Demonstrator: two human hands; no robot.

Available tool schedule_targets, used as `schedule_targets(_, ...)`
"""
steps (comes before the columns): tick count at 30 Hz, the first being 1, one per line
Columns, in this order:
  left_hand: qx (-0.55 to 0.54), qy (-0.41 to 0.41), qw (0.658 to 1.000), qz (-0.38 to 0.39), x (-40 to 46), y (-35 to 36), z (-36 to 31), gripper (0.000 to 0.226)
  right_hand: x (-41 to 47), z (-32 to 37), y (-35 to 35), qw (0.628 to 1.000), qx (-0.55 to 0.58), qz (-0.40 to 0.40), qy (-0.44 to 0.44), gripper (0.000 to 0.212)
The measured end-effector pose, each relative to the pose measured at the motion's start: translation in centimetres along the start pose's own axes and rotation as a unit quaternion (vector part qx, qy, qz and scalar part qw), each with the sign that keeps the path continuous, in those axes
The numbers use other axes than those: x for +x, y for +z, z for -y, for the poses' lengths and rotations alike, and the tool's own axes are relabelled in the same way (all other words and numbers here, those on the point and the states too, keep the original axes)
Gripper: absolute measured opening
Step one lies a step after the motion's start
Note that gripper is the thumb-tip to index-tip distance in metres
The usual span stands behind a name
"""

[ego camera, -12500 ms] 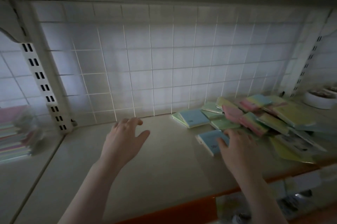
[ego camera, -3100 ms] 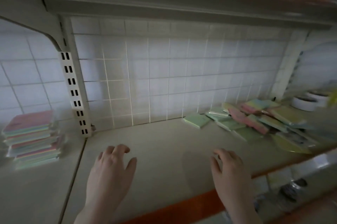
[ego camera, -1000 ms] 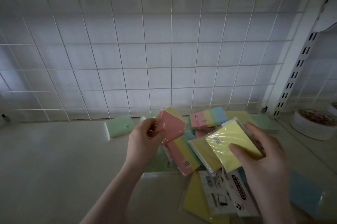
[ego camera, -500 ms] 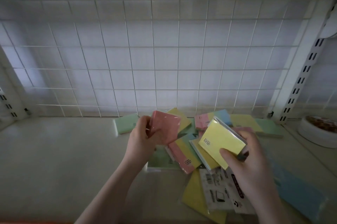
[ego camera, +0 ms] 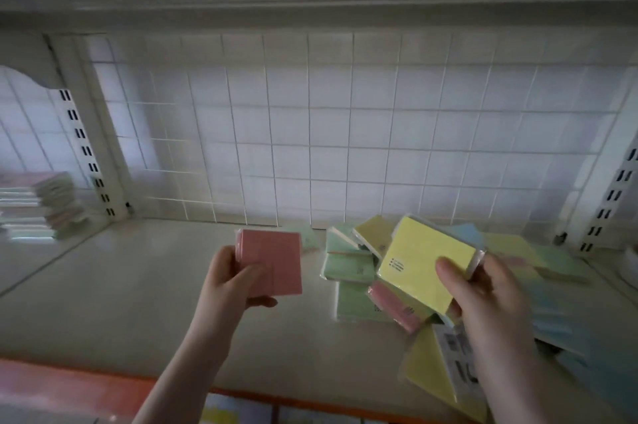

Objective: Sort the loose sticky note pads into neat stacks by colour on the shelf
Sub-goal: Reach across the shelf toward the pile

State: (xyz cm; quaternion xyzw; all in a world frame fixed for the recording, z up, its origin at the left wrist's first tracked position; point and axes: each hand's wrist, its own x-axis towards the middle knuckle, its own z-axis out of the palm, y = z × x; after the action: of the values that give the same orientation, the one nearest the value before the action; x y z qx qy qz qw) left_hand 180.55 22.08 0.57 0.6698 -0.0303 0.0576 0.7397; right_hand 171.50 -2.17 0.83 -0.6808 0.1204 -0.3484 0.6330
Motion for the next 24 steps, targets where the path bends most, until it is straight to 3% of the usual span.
schedule_targets(4,-0.025,-0.014,1.0,0.011,0.6,-4.3,-0.3,0.016,-1.6,0.7,5.0,1.0,-0.005,0.027,0.002,0.023)
schedule_targets(9,-0.049,-0.017,0.999,0.006,2.3,-12.8,-1.0,0.042,-5.3,0.7,13.7,0.998,0.007,0.059,0.0,0.022)
schedule_targets(14,-0.066,-0.022,0.997,-0.015,4.9,-22.3,-1.3,0.041,-9.3,0.5,23.2,0.995,0.015,0.096,0.033,0.007)
schedule_targets(24,-0.071,-0.012,0.995,-0.063,7.5,-34.5,-2.8,0.033,-13.8,2.7,36.2,0.987,0.05,0.14,0.058,0.01)
